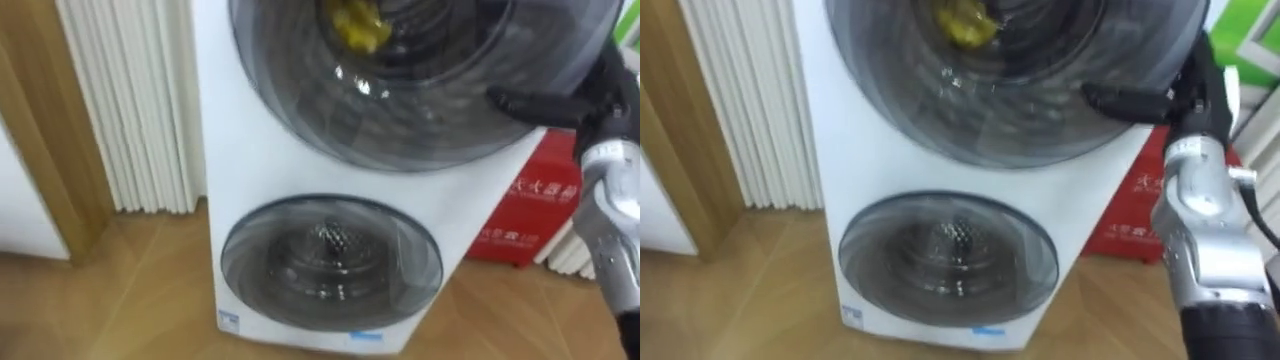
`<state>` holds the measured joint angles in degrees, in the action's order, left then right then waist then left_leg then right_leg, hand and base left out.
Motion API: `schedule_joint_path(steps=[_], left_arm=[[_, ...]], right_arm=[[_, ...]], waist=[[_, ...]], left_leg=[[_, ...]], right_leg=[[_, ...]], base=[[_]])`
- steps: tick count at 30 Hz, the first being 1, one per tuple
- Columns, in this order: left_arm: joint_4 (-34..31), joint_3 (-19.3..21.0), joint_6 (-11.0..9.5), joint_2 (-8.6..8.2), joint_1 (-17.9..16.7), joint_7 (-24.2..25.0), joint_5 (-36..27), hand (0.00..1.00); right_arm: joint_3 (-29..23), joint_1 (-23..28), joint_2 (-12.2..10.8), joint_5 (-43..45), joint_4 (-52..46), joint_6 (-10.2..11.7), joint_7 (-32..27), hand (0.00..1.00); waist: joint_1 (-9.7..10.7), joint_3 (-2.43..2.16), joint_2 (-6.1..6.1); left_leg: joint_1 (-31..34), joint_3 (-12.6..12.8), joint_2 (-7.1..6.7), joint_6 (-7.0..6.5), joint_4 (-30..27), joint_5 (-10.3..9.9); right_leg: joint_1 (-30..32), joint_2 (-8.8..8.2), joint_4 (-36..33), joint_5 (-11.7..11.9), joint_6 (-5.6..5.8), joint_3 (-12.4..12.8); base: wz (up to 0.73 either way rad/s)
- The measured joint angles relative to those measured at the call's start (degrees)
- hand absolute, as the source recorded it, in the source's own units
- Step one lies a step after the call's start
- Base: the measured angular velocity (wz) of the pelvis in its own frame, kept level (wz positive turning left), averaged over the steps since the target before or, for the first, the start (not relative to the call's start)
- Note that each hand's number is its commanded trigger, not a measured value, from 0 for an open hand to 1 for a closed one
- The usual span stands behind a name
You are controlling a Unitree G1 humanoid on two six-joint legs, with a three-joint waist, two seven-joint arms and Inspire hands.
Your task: Pick clothes from washing machine
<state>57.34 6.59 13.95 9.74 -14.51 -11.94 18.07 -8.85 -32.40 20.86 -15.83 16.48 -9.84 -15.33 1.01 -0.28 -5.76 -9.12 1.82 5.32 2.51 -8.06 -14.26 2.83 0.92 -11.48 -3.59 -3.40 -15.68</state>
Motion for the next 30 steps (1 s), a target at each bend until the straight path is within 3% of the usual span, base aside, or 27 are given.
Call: schedule_joint_path(steps=[2,4,6,10,17,24,27,30], left_arm=[[0.0,0.2,0.1,0.0,-0.1,0.4,0.1,0.0],[0.0,0.3,0.6,0.0,-0.3,0.5,0.0,0.0],[-0.1,0.2,0.5,0.11,-0.2,1.2,0.1,0.0],[-0.1,0.0,0.2,0.09,-0.1,1.5,0.1,0.0],[-0.1,-0.1,-0.4,0.28,0.8,1.5,0.1,0.0],[-0.1,-2.9,-0.8,0.44,1.5,1.5,-1.1,0.0],[-0.1,-3.6,-1.5,0.47,1.7,1.2,-2.9,0.0],[0.1,-4.6,-1.7,0.47,1.6,0.7,-2.9,0.0]], right_arm=[[-0.4,0.0,0.0,0.1,-3.4,-0.8,-0.1,0.0],[-0.6,0.0,0.0,0.4,-6.9,-1.1,-0.2,0.0],[-0.6,0.1,0.0,0.5,-10.0,-1.1,-0.4,0.0],[-0.6,1.9,0.0,0.5,-17.0,-1.3,-0.9,0.0],[-1.0,3.6,0.0,2.4,-19.9,-1.3,-1.5,0.0],[-0.6,4.2,0.0,8.2,-20.1,-1.2,-0.7,0.0],[0.3,8.1,0.0,10.6,-25.1,-1.2,-0.3,0.0],[0.3,12.8,0.0,10.5,-30.3,0.2,1.5,0.0]], waist=[[0.0,-0.12,0.28],[0.0,-0.76,0.81],[0.0,-0.79,0.92],[0.1,-0.61,0.6],[0.1,0.06,-0.54],[0.1,0.03,-0.51],[0.0,-0.01,-0.13],[0.2,-0.23,0.61]], left_leg=[[0.8,0.0,-0.33,-0.19,-0.7,-0.1],[0.7,0.0,-0.32,-0.12,-0.7,0.0],[0.5,0.0,-0.17,-0.07,-0.7,0.1],[0.5,0.0,0.01,0.02,-0.6,0.1],[0.4,0.4,0.02,0.01,-0.4,0.1],[0.4,1.9,0.17,-0.02,-0.2,0.0],[0.4,2.9,0.3,-0.02,-0.2,0.0],[0.1,3.1,0.33,-0.02,-0.2,0.0]], right_leg=[[0.5,-0.27,-0.2,0.0,0.15,0.0],[0.5,-0.25,-0.4,0.1,0.02,0.0],[0.3,-0.17,-0.5,0.1,-0.07,0.0],[0.3,0.08,-0.3,0.1,-0.22,0.2],[0.4,0.13,-0.2,-0.1,-0.05,0.1],[0.4,0.22,0.1,-0.1,0.02,0.2],[0.4,0.35,0.3,-0.1,0.02,0.8],[0.3,0.48,0.4,-0.1,0.02,1.3]], base=[[0.0],[0.0],[0.0],[0.0],[0.0],[-0.02],[-0.04],[-0.09]])
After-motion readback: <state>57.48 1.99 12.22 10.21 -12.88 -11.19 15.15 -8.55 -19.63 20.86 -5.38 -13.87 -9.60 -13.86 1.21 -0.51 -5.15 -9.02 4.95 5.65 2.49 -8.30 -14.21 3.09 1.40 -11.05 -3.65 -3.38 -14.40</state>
